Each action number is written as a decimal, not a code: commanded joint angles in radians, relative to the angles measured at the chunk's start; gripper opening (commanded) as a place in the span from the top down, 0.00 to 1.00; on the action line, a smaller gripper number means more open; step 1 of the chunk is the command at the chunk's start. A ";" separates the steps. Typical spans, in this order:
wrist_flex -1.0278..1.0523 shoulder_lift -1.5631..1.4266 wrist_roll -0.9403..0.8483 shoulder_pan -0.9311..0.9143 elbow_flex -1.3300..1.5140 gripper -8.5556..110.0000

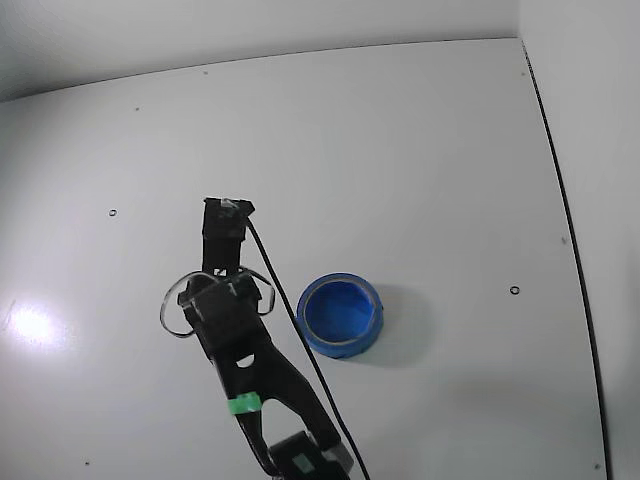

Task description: Grasp a block and put it in the bin.

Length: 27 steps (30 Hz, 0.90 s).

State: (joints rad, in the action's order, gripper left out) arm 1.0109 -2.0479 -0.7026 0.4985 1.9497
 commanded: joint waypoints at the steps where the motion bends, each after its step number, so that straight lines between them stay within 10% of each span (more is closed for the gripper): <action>1: -0.006 0.049 0.017 0.064 -0.117 0.69; 27: -0.170 0.291 0.037 0.117 -0.129 0.69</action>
State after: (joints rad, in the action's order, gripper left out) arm 0.8866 -1.7472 -0.6642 0.6013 1.8991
